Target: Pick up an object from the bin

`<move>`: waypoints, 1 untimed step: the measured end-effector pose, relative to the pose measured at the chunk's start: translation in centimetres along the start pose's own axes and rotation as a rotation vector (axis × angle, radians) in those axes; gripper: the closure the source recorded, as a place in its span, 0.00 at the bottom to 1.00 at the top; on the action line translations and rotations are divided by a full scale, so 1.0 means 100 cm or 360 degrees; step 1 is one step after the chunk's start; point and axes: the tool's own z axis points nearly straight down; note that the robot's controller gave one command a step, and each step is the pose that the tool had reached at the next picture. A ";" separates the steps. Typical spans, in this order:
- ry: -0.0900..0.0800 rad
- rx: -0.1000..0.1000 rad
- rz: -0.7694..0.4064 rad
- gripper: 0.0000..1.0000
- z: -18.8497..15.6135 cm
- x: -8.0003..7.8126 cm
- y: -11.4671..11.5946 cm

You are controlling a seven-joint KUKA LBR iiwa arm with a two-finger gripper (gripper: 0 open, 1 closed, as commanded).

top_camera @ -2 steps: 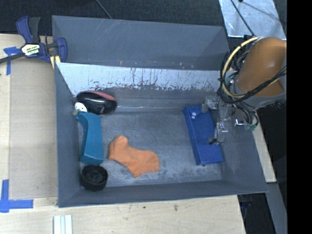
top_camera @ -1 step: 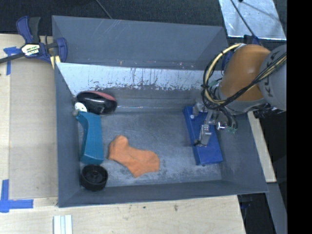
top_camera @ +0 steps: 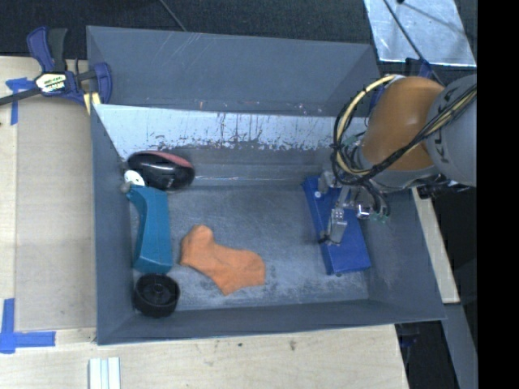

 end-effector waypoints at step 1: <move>-0.0011 -0.0007 -0.0070 0.00 0.007 0.022 -0.024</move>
Offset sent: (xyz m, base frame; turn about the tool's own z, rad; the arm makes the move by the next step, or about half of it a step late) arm -0.0602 0.0709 0.0406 -0.1086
